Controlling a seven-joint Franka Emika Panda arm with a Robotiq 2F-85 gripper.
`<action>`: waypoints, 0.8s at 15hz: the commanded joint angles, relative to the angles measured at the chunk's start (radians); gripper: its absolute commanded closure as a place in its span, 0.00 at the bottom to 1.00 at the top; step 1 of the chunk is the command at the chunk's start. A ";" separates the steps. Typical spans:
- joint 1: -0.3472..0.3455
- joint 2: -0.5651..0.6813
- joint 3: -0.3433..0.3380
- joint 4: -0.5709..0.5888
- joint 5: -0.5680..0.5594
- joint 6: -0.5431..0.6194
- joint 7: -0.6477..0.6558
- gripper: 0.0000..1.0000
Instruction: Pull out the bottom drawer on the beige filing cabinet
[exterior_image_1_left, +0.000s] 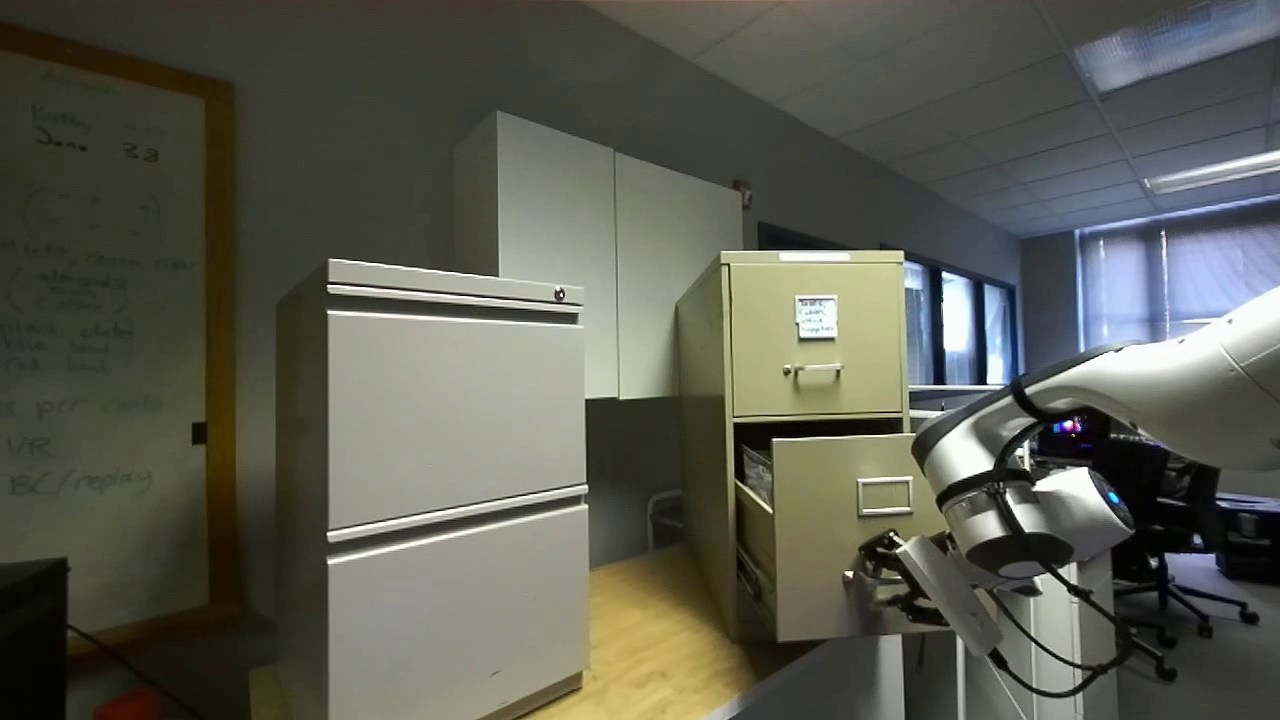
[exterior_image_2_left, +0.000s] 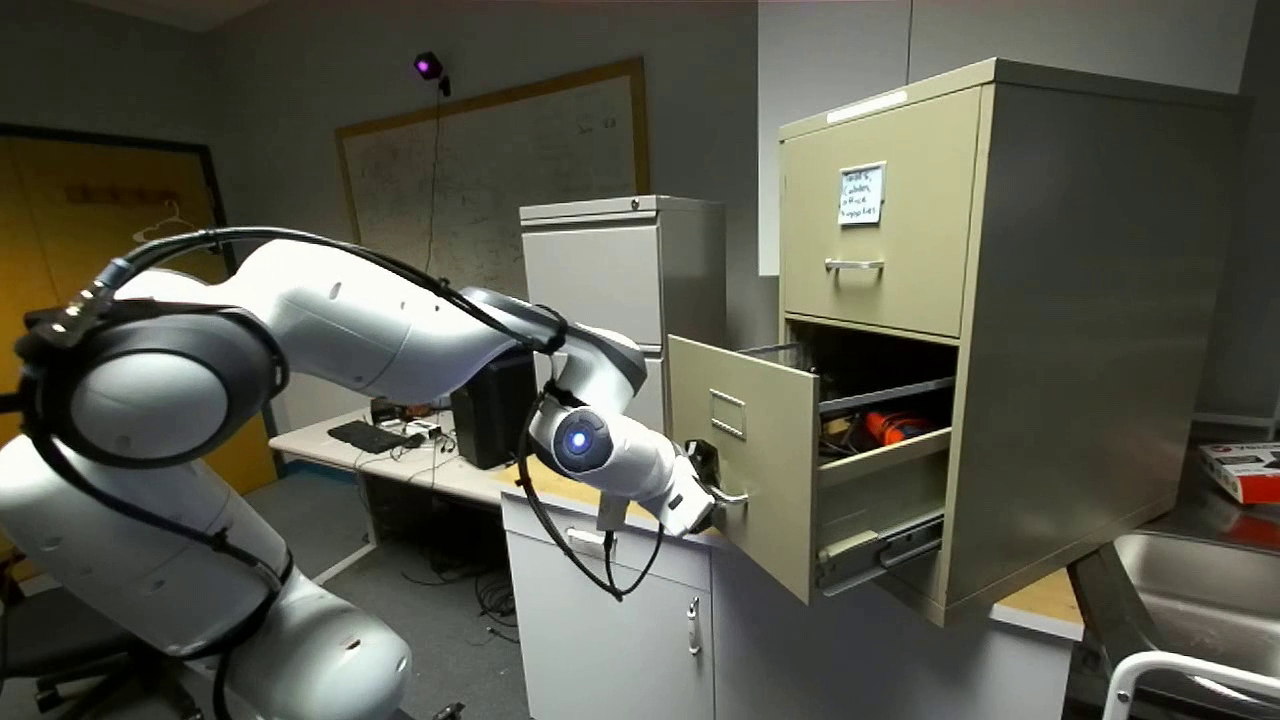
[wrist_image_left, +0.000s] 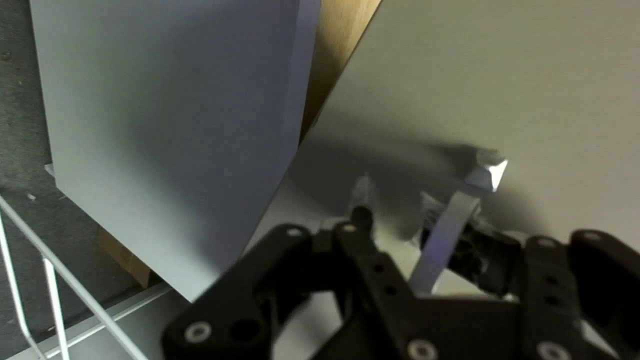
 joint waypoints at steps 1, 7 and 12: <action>0.059 -0.074 0.110 -0.122 0.080 0.100 0.054 0.40; 0.063 -0.111 0.364 -0.124 0.229 0.545 0.124 0.00; -0.402 -0.143 0.733 -0.121 0.142 0.439 0.233 0.00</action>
